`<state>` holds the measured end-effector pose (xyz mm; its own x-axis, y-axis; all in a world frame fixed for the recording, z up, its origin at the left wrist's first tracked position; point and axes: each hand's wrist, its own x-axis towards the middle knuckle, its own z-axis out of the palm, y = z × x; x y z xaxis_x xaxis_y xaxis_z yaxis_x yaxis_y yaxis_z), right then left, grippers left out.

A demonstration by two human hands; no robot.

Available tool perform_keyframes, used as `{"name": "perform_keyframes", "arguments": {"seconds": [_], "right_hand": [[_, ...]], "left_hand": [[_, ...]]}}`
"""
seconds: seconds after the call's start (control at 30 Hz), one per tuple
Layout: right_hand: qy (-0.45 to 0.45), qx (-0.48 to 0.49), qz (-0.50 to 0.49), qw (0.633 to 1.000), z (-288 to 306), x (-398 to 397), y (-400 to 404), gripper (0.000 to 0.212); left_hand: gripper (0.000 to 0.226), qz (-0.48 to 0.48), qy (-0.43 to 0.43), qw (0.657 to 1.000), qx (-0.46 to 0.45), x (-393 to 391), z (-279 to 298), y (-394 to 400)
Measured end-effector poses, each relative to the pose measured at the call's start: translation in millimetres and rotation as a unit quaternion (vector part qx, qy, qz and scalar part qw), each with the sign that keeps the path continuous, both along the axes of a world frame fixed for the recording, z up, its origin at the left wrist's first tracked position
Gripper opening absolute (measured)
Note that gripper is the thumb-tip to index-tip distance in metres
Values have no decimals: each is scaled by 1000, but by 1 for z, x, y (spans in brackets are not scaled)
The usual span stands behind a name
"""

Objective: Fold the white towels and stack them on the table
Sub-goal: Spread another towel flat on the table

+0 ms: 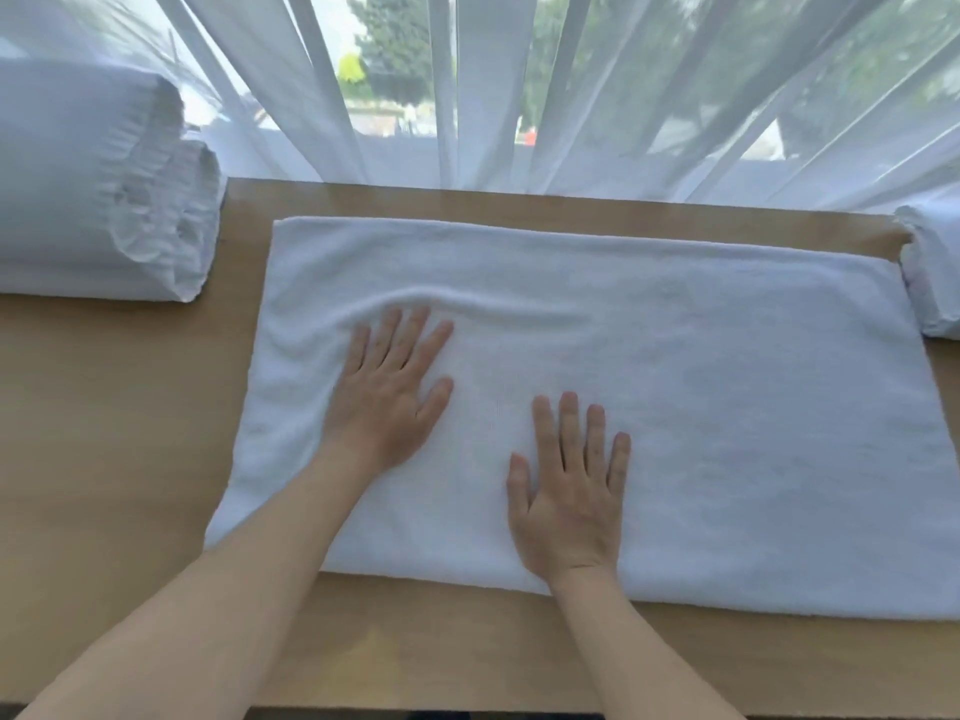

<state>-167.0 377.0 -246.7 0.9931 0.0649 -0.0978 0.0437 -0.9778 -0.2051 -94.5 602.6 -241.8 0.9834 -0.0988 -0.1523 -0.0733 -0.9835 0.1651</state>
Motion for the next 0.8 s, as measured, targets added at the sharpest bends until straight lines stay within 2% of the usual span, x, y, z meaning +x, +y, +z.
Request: {"name": "perform_keyframes", "arguments": {"seconds": [0.2, 0.3, 0.33, 0.4, 0.47, 0.53, 0.63, 0.8], "right_hand": [[-8, -10, 6, 1000, -4, 3, 1, 70], [-2, -14, 2, 1000, -2, 4, 1, 70], [-1, -15, 1, 1000, -1, 4, 2, 70], [-3, -18, 0, 1000, 0, 4, 2, 70], [-4, -17, -2, 1000, 0, 5, 2, 69], [-6, -14, -1, 1000, 0, 5, 1, 69], [-10, -7, 0, 1000, 0, 5, 1, 69], [-3, -7, -1, 1000, 2, 4, 1, 69]], "left_hand": [[65, 99, 28, 995, 5, 88, 2, 49], [64, 147, 50, 988, -11, 106, 9, 35], [64, 137, 45, 989, -35, 99, 13, 19], [63, 43, 23, 995, -88, 65, 17, -24], [61, -77, 12, 994, -83, 9, 17, -63], [58, -95, 5, 993, -64, -41, 8, -69], [60, -3, -8, 999, -39, -62, -2, -20], [68, 154, 15, 988, -23, -25, -2, 78]]}}
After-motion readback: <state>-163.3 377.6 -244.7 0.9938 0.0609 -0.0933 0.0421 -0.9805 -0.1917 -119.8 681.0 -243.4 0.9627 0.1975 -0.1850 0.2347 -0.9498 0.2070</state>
